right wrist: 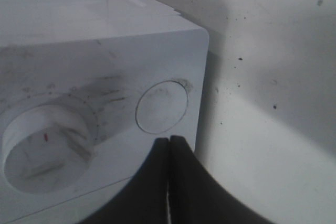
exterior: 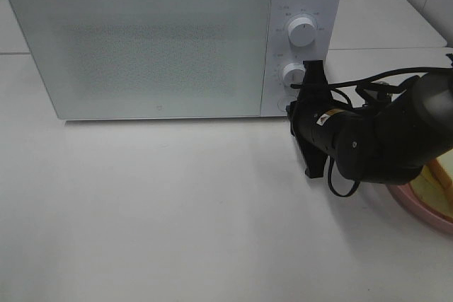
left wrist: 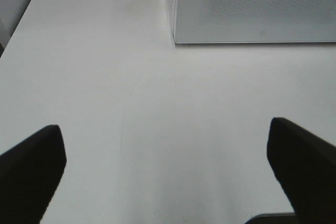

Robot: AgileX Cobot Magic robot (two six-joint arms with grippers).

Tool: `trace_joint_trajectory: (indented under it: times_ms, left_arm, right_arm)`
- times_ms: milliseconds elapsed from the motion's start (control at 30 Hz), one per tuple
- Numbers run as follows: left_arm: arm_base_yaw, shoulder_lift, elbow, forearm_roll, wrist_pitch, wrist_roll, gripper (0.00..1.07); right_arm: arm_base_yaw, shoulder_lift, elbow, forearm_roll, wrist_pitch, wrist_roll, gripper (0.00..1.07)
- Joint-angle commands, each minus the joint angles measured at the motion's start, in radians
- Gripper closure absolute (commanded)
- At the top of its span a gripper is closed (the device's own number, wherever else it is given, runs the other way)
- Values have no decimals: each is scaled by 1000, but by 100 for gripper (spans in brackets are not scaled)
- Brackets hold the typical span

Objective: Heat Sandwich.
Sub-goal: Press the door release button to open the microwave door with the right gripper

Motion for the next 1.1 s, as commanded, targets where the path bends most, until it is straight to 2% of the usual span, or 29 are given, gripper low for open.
trace_joint_trajectory:
  times_ms: [33,467,767,1100]
  left_arm:
    - [-4,-23,2,-1,2,-2,7]
    - [-4,-23,2,-1,2,-2,7]
    - [-4,-23,2,-1,2,-2,7]
    - [-4,-23,2,-1,2,-2,7]
  right_arm:
    - [-24,13,-27,-18,10,6,107]
    - [-51,71,-135,-26,62,6,107]
    - [-69,71,-146,-11,43,-1,107]
    - [-71,71,-146,-11,-100,-1,107]
